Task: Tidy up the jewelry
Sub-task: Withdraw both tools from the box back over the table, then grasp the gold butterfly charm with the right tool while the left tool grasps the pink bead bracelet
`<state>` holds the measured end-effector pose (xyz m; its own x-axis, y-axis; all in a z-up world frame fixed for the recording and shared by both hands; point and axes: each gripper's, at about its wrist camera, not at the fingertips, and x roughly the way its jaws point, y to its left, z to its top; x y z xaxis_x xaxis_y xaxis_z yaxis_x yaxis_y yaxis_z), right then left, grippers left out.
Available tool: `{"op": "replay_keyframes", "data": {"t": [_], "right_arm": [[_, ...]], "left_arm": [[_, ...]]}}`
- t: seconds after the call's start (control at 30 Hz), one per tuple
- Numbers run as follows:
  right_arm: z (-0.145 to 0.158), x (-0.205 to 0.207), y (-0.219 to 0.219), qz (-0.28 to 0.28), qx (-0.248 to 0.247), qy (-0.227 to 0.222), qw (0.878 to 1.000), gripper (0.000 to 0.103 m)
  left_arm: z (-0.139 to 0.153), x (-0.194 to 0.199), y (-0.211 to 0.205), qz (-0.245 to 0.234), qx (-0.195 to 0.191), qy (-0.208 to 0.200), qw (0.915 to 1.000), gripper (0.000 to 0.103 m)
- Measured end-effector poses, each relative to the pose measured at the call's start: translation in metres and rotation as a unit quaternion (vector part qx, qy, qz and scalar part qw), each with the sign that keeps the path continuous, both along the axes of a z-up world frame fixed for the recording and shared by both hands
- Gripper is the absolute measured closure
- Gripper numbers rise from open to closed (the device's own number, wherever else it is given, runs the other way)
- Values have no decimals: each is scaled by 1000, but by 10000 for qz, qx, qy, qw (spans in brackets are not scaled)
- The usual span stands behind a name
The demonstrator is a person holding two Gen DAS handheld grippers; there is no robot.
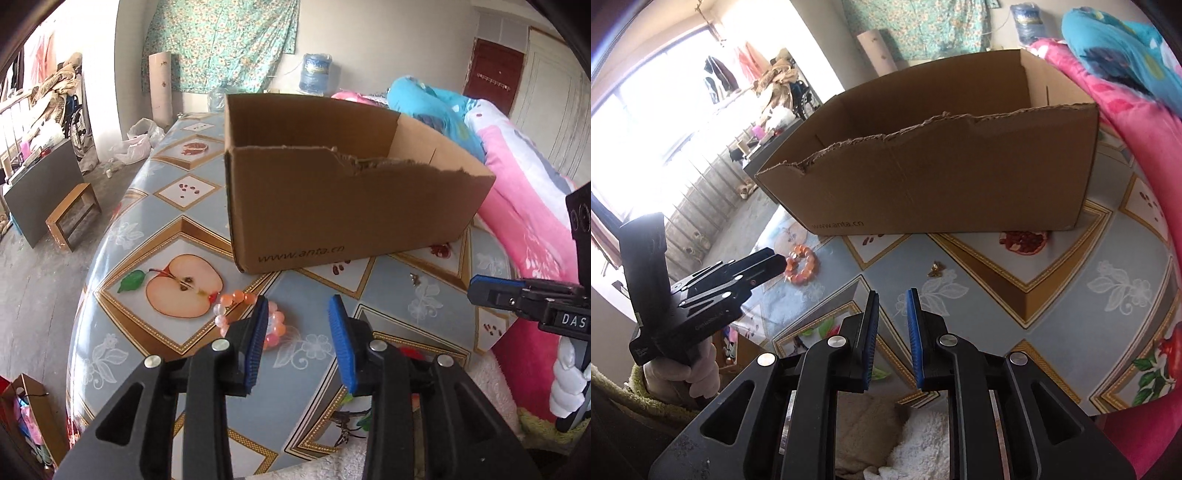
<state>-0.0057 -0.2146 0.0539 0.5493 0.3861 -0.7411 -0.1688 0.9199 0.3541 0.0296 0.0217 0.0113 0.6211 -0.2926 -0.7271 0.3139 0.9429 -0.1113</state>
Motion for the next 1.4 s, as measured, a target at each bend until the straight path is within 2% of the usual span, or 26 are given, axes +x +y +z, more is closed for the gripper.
{"op": "replay_keyframes", "data": {"t": [0.2,0.3,0.33,0.47,0.57,0.73,0.9,1.17,1.4], "right_arm": [[-8,16,-3,-49,44,172,9998,86],[-16,23,-8,-91,67,305,9995,86],[-18,27,-9,-96,54,360,9993,86],[-25,38,-13,-73,-16,494,9988,86],[-26,44,-10,16,-193,536,9984,86],[-25,50,3,253,-749,335,9963,86],[-31,56,10,514,-1167,219,9916,86],[-40,60,28,1188,-1685,25,9785,84],[-46,66,35,1755,-1889,-81,9661,82]], "left_arm": [[-21,19,-8,-24,221,386,9990,70],[-31,24,-7,27,161,641,9978,70],[-31,23,-7,38,136,607,9981,70],[-31,22,-15,-255,-237,714,9968,70],[-32,19,-27,-679,-669,863,9917,70],[-32,13,-47,-970,-460,688,9918,70],[-33,17,-43,-987,-672,764,9899,70],[-32,21,-43,-1007,-699,778,9894,70],[-33,21,-43,-995,-713,781,9894,70]]}}
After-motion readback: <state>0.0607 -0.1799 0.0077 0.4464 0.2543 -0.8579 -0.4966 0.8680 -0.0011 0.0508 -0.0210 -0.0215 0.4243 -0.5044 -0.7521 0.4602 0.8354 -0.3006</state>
